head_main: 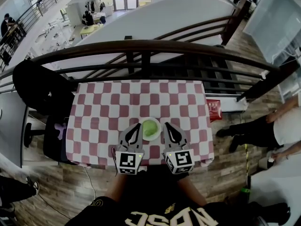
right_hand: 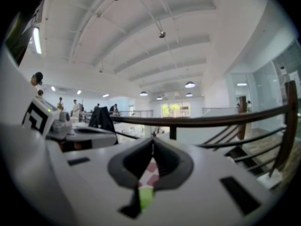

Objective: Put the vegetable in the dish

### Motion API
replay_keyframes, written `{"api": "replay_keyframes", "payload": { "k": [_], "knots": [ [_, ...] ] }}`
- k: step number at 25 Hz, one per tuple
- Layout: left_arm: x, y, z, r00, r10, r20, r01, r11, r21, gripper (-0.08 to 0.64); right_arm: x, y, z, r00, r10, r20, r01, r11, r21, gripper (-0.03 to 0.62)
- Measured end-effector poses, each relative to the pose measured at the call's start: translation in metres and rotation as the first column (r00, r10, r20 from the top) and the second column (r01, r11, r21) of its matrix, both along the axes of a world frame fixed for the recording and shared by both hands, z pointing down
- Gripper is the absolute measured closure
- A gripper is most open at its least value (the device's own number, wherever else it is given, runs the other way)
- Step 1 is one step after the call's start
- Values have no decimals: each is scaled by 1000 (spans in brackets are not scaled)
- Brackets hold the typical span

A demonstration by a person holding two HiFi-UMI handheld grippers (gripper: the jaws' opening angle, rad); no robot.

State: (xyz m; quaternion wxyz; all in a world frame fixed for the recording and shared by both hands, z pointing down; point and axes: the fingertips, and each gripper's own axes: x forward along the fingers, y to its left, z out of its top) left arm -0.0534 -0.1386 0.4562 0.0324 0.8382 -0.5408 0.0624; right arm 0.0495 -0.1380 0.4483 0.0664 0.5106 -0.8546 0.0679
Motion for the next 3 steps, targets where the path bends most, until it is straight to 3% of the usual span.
{"api": "replay_keyframes", "payload": {
  "k": [3],
  "knots": [
    [4,-3,4,1000,6,5,-6,1000,-8,543,4,-5,3,1000,2,-4,-2,1000,-7,577]
  ]
}}
